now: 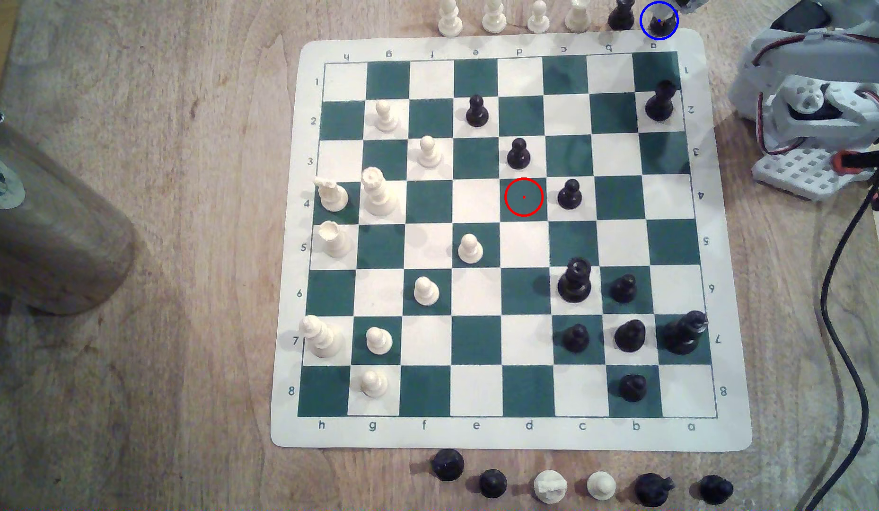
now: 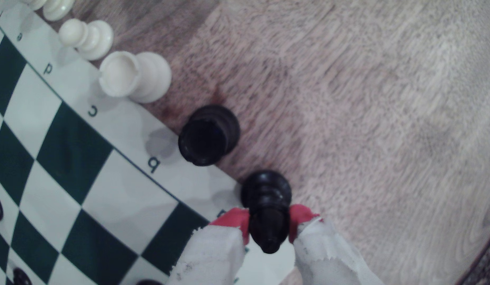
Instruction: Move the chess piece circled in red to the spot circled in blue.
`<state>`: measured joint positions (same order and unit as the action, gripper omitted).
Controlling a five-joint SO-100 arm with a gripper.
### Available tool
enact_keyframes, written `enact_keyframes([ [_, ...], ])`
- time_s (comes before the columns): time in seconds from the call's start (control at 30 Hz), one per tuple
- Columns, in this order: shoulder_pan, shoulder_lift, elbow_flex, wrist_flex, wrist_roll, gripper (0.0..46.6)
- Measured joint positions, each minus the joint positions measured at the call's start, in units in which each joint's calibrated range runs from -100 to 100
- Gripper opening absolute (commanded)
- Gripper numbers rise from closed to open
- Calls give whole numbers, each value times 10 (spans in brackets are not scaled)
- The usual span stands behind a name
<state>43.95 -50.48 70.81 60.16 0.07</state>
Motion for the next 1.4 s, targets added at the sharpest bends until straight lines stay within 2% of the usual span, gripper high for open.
enact_keyframes([
  [0.43,-1,11,6,-21,3,5],
  [0.63,-1,16,7,-25,7,39],
  [0.7,-1,23,7,-25,7,57],
  [0.73,-1,25,7,-25,7,91],
  [0.8,-1,30,7,-25,7,122],
  [0.83,-1,30,7,-25,7,150],
  [0.87,-1,30,7,-25,7,214],
  [0.93,4,38,11,-19,8,243],
  [1.13,18,34,33,-44,20,265],
  [1.4,22,23,33,-37,20,287],
])
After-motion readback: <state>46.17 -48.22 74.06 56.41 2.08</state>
